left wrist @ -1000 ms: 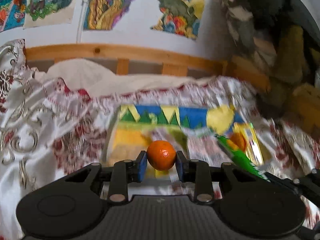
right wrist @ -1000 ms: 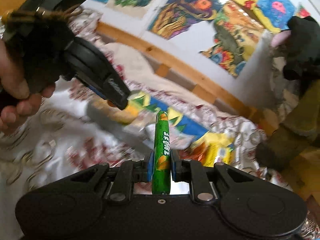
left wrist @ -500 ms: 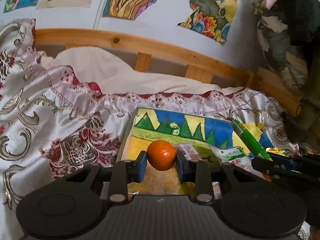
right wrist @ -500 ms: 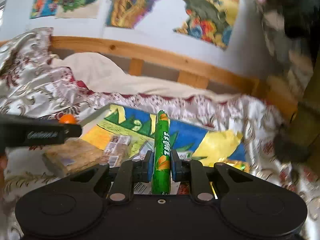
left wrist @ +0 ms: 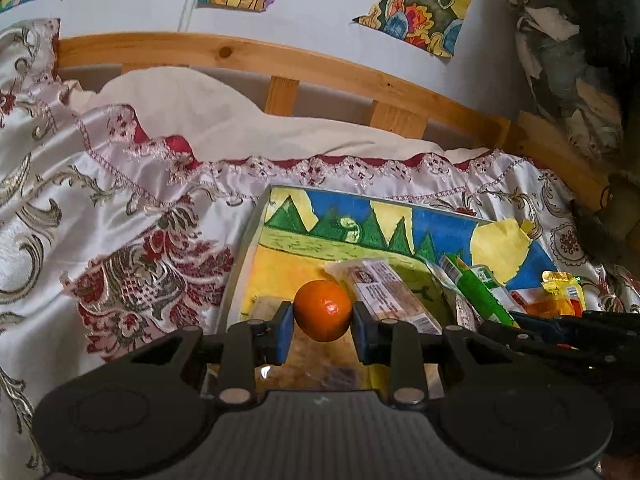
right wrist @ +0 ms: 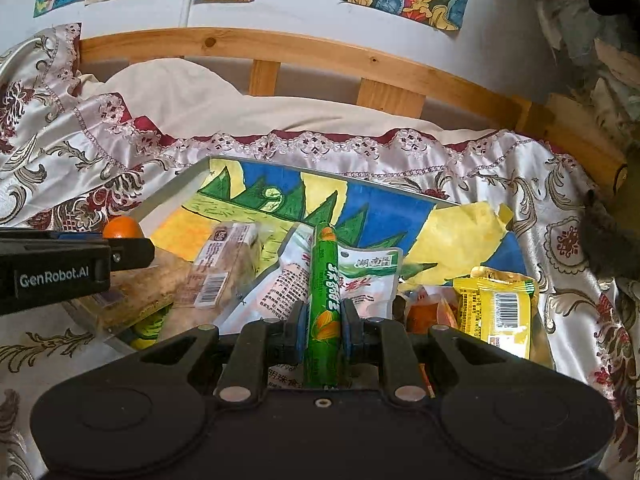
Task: Organize snacks
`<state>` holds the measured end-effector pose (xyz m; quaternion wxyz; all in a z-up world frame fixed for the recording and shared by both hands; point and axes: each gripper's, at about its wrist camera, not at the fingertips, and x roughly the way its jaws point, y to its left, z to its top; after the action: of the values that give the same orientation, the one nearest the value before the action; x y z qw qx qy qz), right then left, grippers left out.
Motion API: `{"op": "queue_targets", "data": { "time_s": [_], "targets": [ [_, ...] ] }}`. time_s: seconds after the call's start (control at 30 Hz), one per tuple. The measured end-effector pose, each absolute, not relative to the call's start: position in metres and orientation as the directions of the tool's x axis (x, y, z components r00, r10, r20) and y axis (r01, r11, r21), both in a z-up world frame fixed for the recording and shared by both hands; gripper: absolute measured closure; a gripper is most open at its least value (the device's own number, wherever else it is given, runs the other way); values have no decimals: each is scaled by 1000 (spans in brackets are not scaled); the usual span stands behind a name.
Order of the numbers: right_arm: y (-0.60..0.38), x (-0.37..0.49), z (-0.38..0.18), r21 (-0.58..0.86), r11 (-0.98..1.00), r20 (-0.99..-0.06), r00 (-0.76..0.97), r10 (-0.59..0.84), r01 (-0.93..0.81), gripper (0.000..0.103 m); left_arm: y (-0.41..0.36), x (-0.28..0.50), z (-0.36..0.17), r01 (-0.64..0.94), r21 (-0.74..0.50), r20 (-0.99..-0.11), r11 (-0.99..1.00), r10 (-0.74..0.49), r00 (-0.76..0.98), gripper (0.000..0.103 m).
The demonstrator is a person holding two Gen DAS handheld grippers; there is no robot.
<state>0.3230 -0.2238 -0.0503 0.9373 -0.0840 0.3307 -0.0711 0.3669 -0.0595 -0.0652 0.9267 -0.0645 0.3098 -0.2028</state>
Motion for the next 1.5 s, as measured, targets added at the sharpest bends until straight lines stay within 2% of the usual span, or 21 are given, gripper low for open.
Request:
{"op": "queue_targets", "data": {
  "time_s": [0.23, 0.4, 0.6, 0.73, 0.8, 0.9, 0.93, 1.13, 1.27, 1.5],
  "targets": [
    [-225, 320, -50, -200, 976, -603, 776, -188, 81, 83, -61, 367, -69, 344, -250, -552, 905, -425, 717, 69],
    [-226, 316, -49, -191, 978, -597, 782, -180, 80, 75, -60, 367, -69, 342, -258, -553, 904, -428, 715, 68],
    [-230, 301, -43, -159, 984, -579, 799, -163, 85, 67, -60, 362, -65, 334, -251, -550, 908, -418, 723, 51],
    [-234, 284, -27, -126, 986, -538, 827, -162, 110, 55, -57, 354, -56, 313, -240, -544, 919, -395, 740, 34],
    [-238, 274, -18, -107, 986, -516, 840, -167, 130, 51, -56, 348, -50, 308, -231, -537, 923, -385, 751, 32],
    [-244, 262, -3, -76, 987, -492, 856, -160, 141, 46, -55, 338, -35, 302, -208, -520, 930, -367, 771, 22],
    [-245, 258, 2, -70, 987, -481, 862, -162, 146, 42, -54, 334, -31, 300, -205, -512, 932, -363, 778, 19],
    [-251, 234, 32, -45, 988, -424, 893, -153, 148, 27, -49, 310, 3, 298, -195, -449, 934, -355, 820, 7],
    [-254, 216, 50, -24, 988, -386, 910, -151, 154, 18, -45, 291, 21, 296, -174, -408, 939, -342, 846, 3],
    [-255, 181, 76, 1, 989, -334, 932, -139, 148, 12, -39, 252, 47, 295, -133, -325, 946, -323, 889, 0]
  ]
}}
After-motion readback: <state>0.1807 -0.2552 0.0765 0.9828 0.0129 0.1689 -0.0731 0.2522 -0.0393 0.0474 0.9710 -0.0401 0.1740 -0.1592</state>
